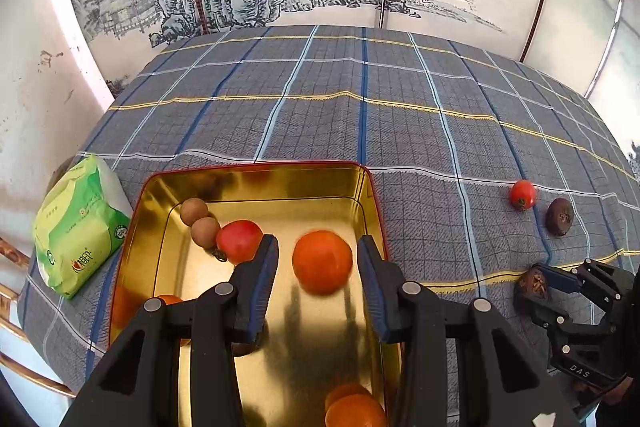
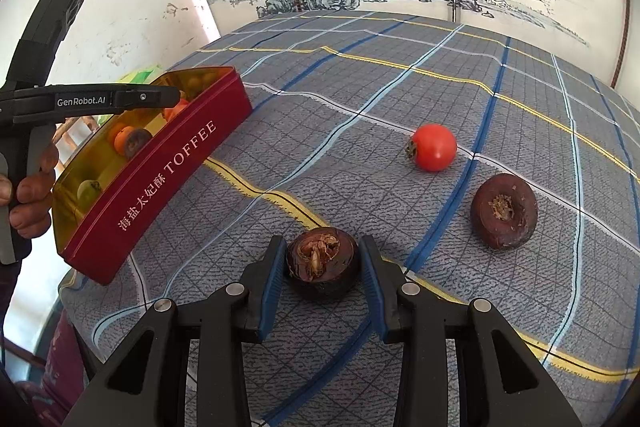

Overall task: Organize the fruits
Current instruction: 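Carry the small brown fruit toward the gold tin with the right tool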

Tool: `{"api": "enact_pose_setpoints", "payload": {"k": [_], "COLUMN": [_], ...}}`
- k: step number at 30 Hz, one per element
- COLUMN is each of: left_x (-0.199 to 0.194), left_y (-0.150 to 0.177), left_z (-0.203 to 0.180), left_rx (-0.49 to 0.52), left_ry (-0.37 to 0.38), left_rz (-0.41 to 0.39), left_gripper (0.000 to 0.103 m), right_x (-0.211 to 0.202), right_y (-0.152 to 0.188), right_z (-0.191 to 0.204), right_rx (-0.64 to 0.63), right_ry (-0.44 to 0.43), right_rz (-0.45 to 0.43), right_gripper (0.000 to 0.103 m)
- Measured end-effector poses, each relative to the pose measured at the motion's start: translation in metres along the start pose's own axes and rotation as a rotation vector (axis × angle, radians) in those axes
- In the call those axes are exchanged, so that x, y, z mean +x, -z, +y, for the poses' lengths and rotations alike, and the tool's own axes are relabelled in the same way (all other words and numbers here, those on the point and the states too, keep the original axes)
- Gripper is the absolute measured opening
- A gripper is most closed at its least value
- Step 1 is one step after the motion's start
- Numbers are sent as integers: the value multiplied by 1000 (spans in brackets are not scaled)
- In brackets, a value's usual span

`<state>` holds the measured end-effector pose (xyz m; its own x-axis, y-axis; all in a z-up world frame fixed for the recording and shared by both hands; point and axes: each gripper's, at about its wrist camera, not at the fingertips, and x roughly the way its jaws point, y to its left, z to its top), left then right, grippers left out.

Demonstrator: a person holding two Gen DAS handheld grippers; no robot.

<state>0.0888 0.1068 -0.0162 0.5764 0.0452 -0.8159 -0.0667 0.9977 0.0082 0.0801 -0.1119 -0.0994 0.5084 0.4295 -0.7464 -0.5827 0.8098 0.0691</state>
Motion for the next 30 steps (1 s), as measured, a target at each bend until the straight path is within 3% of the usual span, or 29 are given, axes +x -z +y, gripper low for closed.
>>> {"api": "enact_pose_setpoints", "payload": {"k": [16,26,30], "left_x": [-20,-52,-58], "left_y": [21,50,60], "left_z": [-4,5,11], "left_rx": [-18,-65,-89], "left_ry": [-26,-71,-79], "left_rz": [-20,-50,-44], "left_gripper": [40,61,64], "right_x": [0,-3,-12], "right_y": [0,2,4], "right_z": [0,6,6], "right_rx": [-3,1,33], "right_ry": [1,24,4], "right_rz": [1,3,-4], "right_gripper": [38,38,38]}}
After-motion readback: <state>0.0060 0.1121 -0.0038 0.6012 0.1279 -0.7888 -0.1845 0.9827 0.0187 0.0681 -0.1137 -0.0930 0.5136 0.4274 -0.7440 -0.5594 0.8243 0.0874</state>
